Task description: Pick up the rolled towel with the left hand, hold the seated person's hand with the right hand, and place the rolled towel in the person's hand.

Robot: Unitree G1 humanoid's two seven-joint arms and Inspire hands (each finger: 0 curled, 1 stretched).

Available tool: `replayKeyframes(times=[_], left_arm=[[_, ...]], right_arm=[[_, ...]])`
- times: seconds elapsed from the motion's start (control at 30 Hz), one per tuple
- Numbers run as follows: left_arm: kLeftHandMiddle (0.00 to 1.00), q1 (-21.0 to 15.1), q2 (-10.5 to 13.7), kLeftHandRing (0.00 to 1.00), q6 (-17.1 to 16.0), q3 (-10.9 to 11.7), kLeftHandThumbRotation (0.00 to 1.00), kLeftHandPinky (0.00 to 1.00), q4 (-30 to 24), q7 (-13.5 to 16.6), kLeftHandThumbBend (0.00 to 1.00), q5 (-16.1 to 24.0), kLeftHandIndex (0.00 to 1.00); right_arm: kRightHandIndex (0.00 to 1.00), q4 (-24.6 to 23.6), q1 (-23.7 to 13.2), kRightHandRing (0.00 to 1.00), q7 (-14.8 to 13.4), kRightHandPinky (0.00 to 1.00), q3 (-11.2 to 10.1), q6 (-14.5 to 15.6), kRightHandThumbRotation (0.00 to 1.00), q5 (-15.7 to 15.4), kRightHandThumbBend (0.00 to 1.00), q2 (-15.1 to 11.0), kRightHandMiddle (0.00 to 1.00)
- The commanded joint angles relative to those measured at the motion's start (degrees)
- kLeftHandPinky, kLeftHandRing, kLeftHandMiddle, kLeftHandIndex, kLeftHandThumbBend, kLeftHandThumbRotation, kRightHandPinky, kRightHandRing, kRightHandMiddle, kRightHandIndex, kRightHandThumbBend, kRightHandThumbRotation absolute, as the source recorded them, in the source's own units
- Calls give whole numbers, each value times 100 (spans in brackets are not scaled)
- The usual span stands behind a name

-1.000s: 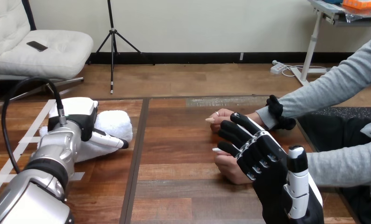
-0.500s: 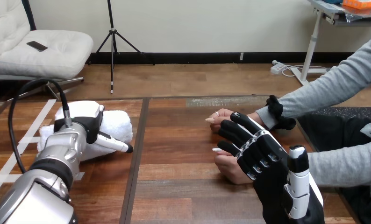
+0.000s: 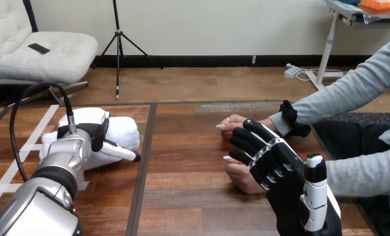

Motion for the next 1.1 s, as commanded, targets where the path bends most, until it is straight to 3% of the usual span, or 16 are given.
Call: replayKeyframes(times=[0.0,0.7,1.07], left_arm=[[100,-376,-57,100,13,8,73,100,-18,-5,100,-12,100],[100,-265,-97,100,-64,-19,79,100,-21,14,100,-10,100],[100,-239,-119,100,-58,-8,78,100,-21,16,88,-22,99]], right_arm=[[84,-398,-145,87,39,86,-20,-93,100,79,70,-7,85],[85,-404,-102,87,51,85,-26,-116,100,78,69,25,84],[85,-387,-105,87,45,84,-30,-146,100,56,69,35,84]])
